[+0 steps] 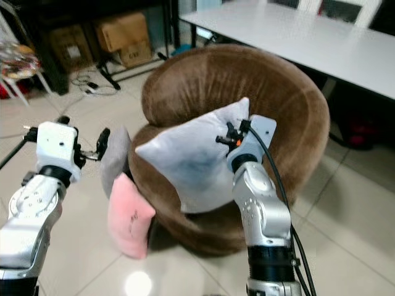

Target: Move the pillow to the sofa from floor

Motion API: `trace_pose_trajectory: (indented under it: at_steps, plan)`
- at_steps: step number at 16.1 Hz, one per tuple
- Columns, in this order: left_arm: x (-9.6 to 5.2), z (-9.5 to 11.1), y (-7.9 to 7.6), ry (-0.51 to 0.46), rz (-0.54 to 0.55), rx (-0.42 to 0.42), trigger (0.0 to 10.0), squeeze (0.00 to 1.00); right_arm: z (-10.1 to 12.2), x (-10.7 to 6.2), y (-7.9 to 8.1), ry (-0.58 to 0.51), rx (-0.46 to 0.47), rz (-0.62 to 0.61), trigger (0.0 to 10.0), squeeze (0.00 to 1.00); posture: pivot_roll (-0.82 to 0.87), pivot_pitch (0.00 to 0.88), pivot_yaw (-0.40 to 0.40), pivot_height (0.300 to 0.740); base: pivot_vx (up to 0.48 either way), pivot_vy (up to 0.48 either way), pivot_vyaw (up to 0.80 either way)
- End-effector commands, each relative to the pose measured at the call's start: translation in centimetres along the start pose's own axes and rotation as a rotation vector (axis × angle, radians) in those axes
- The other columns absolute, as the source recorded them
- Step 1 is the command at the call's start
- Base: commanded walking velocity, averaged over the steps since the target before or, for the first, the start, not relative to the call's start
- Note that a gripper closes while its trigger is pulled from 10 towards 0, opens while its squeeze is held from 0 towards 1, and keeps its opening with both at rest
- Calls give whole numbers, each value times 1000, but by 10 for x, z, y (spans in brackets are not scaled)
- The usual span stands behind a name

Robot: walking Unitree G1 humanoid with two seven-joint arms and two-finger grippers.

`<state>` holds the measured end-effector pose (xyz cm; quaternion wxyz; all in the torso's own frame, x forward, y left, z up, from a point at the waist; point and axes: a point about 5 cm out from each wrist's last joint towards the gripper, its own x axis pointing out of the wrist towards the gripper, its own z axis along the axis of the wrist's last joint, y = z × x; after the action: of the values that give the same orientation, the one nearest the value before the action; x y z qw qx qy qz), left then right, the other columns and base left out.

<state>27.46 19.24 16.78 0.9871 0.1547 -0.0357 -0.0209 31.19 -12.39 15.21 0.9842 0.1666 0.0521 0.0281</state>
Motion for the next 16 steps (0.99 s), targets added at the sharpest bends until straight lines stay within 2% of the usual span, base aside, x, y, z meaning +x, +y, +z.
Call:
trace_pose_trajectory:
  at_steps: [1,6,10,16]
  plan:
    - [0,0,0,-3,-5,-7,10000,0,18,2,9,-84,-16,41,10000,0,-45,0,5,740,379,0,0]
    - [2,1,0,-10,-7,-13,10000,0,18,4,11,-80,-28,56,10000,0,-44,0,4,740,388,0,0]
    - [1,0,0,-9,-5,-10,10000,0,17,5,11,-72,-30,56,10000,0,-42,0,2,740,391,0,-800]
    - [1,-1,-2,-5,-20,-1,10000,0,16,5,11,-77,-41,55,10000,0,-42,0,4,740,378,0,0]
